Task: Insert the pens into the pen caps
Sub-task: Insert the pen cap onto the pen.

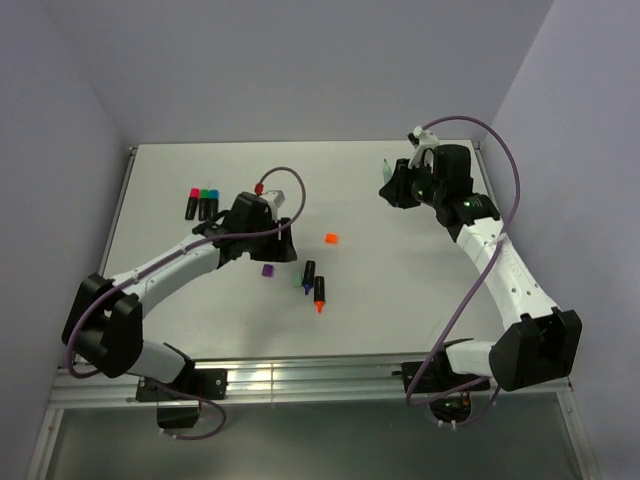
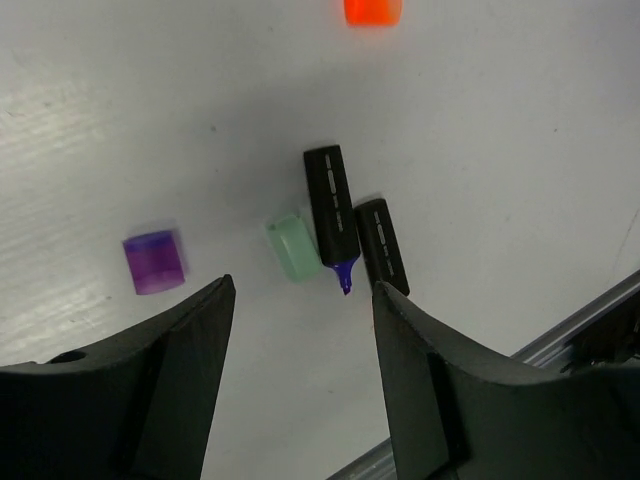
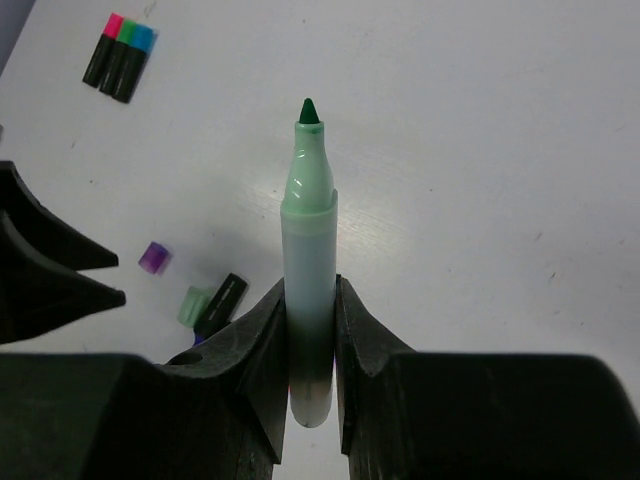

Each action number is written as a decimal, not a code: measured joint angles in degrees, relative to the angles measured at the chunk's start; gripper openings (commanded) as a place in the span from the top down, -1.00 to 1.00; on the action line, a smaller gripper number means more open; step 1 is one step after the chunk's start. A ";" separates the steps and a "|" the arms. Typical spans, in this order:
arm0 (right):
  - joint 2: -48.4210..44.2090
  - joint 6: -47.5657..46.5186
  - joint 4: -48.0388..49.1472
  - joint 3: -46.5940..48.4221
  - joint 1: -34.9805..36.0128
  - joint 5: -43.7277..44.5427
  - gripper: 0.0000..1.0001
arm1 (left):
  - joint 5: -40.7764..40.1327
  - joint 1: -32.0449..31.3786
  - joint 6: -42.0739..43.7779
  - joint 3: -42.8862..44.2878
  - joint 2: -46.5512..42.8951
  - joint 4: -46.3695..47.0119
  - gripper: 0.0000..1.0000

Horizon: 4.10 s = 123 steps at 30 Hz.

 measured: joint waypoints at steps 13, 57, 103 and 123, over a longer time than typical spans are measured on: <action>1.20 -0.61 -0.20 0.00 -2.16 -0.39 1.00 | -7.13 -8.83 -7.96 0.57 13.35 -2.05 -0.07; 2.10 -8.70 -7.15 0.28 -4.02 -16.09 1.00 | -11.98 -12.24 37.11 10.34 8.81 -6.40 0.99; 5.60 -11.52 -12.33 4.35 28.96 -13.16 1.00 | 1.42 -10.45 139.69 -0.13 -26.60 -14.40 0.99; 7.85 -11.91 -13.79 6.38 30.82 -11.54 1.00 | -4.04 -15.67 139.69 6.67 -21.07 -17.00 0.99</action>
